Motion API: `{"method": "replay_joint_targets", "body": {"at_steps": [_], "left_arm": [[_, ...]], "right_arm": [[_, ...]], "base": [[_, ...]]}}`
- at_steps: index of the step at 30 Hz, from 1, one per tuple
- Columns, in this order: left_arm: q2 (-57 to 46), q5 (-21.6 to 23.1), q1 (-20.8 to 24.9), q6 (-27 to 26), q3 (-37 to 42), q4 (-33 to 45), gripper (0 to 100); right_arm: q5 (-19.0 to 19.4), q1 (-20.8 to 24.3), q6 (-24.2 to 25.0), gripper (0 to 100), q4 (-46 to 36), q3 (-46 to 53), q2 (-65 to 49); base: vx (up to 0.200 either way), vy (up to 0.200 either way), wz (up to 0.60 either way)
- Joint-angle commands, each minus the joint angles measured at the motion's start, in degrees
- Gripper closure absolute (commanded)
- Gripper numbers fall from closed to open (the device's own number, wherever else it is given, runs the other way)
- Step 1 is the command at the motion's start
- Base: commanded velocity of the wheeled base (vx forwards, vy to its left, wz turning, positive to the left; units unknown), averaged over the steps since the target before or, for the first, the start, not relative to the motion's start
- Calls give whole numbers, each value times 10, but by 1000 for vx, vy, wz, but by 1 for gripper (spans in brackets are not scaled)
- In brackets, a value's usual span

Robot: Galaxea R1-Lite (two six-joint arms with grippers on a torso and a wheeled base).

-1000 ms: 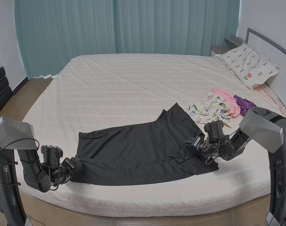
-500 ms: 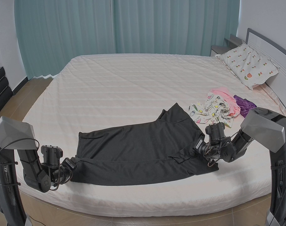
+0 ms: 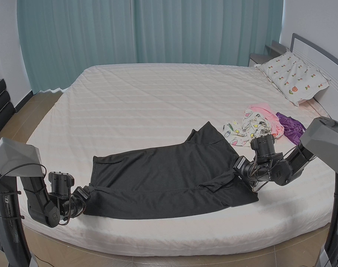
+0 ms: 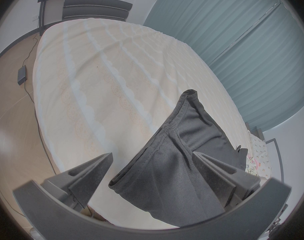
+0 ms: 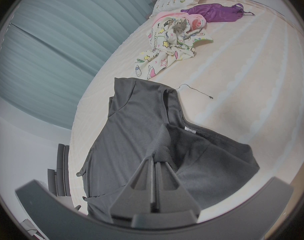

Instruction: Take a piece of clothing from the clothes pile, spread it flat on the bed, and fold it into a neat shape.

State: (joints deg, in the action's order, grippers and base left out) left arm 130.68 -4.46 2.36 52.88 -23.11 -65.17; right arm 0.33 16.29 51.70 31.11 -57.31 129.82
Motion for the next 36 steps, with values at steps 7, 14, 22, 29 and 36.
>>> {"method": "replay_joint_targets", "body": {"at_steps": [7, 14, 22, 29, 36], "left_arm": [[1, 0, 0, 0, 0, 0, 0], [1, 0, 0, 0, 0, 0, 0], [1, 0, 0, 0, 0, 0, 0], [1, 0, 0, 0, 0, 0, 0], [1, 0, 0, 0, 0, 0, 0]], "right_arm": [[1, 9, 4, 100, -82, 5, -105], [1, 12, 4, 100, -129, 5, -120], [2, 12, 4, 100, -188, 8, -144], [5, 18, 2, 100, -236, 10, -158], [5, 31, 0, 100, -257, 33, -160]], "base": [[0, 0, 0], [0, 0, 0], [0, 0, 0], [0, 0, 0], [0, 0, 0]]}}
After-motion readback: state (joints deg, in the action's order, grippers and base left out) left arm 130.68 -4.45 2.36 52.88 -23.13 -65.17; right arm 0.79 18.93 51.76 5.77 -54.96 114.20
